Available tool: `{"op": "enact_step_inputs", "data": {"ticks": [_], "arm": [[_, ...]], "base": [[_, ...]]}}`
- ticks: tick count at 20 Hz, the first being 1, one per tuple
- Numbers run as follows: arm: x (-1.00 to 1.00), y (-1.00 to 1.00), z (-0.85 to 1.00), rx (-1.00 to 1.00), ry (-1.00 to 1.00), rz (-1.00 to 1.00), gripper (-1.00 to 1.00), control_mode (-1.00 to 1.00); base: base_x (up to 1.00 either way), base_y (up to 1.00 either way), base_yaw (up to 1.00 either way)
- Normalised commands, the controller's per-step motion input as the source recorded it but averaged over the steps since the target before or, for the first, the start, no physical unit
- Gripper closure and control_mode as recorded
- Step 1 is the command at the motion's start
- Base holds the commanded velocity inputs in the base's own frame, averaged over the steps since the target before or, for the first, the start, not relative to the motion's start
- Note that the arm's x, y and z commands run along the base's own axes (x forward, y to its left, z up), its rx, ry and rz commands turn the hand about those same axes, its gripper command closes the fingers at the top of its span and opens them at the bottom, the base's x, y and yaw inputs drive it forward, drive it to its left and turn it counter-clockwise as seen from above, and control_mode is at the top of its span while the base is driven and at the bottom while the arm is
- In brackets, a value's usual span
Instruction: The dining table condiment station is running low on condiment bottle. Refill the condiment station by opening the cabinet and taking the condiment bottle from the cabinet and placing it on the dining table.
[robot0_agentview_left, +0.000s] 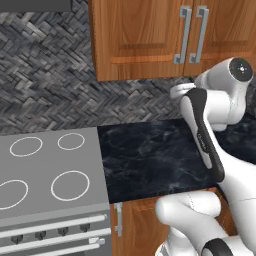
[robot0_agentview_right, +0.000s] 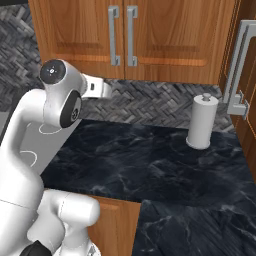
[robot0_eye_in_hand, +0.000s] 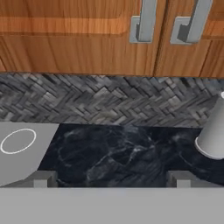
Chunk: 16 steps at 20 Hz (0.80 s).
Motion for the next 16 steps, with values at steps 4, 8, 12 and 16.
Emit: {"op": "enact_step_inputs", "data": {"ticks": [4,8,12,16], "arm": [[0.01,-0.36,0.58,-0.03,-0.17,-0.05,-1.00,-1.00],[0.01,-0.31,0.53,0.00,-0.18,-0.05,-1.00,-1.00],[0.10,-0.29,0.44,-0.01,-0.11,-0.07,-1.00,-1.00],[0.11,-0.35,0.37,0.00,-0.03,-0.07,-1.00,-1.00]], "base": [[0.00,0.00,0.00],[0.00,0.00,0.00],[0.00,0.00,0.00],[0.00,0.00,0.00]]}}
